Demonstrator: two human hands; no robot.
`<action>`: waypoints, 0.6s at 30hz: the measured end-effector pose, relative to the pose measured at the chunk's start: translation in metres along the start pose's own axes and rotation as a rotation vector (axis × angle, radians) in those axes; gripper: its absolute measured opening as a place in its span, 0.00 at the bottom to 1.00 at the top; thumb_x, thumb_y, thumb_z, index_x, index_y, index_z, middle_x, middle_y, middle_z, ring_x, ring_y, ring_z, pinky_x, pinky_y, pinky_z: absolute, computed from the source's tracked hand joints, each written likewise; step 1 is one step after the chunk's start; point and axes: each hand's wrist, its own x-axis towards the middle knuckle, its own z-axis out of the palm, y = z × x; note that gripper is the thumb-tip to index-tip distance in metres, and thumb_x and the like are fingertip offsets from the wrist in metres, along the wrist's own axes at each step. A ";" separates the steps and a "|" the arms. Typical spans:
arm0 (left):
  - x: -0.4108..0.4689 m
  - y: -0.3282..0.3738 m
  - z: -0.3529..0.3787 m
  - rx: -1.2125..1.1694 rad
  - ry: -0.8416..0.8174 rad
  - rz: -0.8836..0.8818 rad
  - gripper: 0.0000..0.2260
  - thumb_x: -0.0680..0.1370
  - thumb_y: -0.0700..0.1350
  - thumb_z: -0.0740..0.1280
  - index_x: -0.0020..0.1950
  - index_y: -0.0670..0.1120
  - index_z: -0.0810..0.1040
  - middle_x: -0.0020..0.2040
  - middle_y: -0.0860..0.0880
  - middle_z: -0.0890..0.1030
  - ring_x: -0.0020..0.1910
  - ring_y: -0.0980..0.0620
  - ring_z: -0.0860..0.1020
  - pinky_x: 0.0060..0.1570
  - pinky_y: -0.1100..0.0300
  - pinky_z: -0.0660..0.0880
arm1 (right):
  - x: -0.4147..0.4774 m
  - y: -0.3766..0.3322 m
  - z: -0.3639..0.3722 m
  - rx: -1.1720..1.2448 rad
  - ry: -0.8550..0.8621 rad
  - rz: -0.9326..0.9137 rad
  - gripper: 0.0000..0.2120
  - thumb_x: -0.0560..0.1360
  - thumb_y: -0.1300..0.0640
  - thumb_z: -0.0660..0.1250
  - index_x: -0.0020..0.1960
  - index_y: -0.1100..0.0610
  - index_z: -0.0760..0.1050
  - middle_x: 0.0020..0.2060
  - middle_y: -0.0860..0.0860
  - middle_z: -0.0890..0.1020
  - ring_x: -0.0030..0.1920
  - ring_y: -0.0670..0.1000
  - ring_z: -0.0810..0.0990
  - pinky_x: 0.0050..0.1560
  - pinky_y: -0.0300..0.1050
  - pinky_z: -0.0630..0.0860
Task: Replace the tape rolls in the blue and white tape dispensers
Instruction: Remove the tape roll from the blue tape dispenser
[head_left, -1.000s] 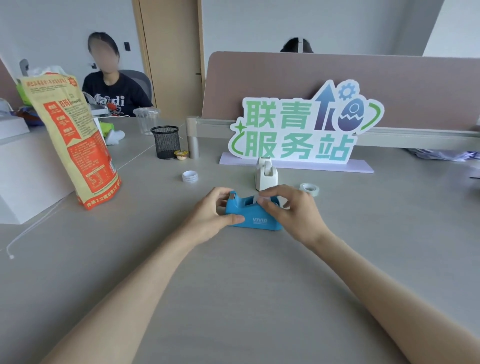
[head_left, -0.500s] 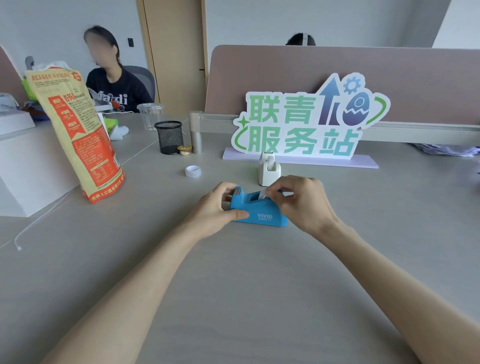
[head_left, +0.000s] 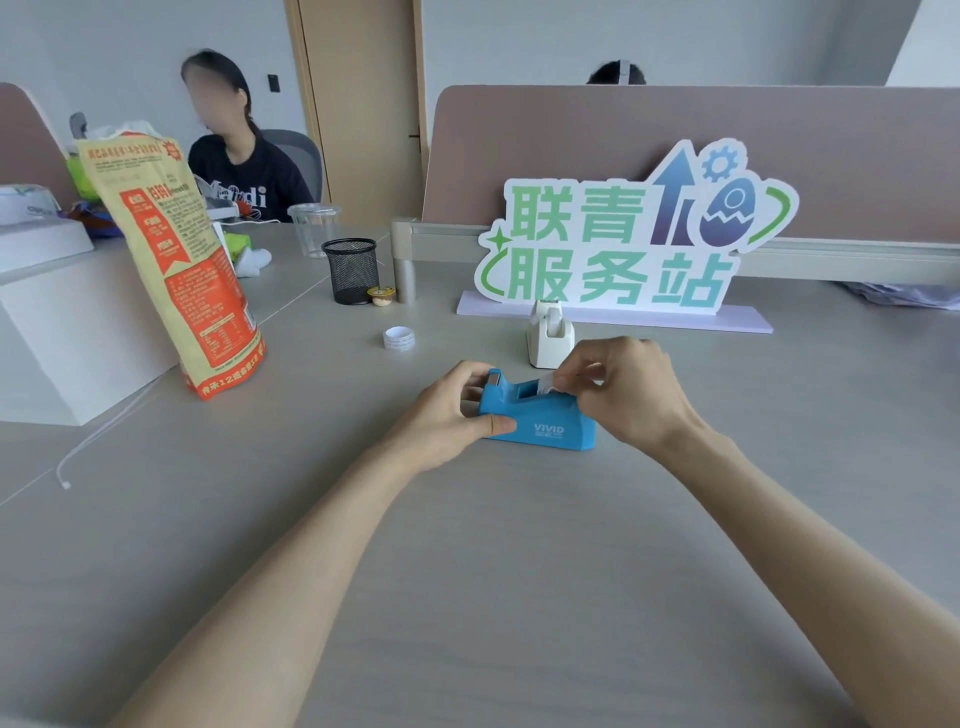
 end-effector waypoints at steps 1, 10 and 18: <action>0.000 0.000 0.001 0.000 0.000 0.003 0.21 0.70 0.42 0.76 0.57 0.56 0.72 0.55 0.58 0.77 0.57 0.55 0.78 0.61 0.56 0.74 | 0.000 0.000 -0.002 -0.033 -0.010 -0.025 0.13 0.69 0.68 0.65 0.39 0.53 0.83 0.37 0.45 0.85 0.44 0.48 0.83 0.41 0.39 0.76; 0.000 -0.002 0.001 0.018 0.005 0.011 0.21 0.70 0.43 0.75 0.57 0.57 0.72 0.57 0.57 0.77 0.58 0.56 0.77 0.62 0.55 0.74 | 0.004 0.011 -0.003 -0.204 -0.036 -0.210 0.13 0.66 0.71 0.61 0.43 0.56 0.78 0.40 0.51 0.83 0.42 0.57 0.80 0.44 0.54 0.78; 0.003 -0.006 0.003 0.010 0.008 0.006 0.21 0.70 0.43 0.75 0.57 0.57 0.72 0.57 0.57 0.78 0.58 0.56 0.78 0.61 0.54 0.75 | -0.002 0.027 0.002 -0.074 0.145 -0.322 0.13 0.74 0.68 0.63 0.54 0.56 0.78 0.48 0.53 0.80 0.44 0.57 0.81 0.42 0.56 0.78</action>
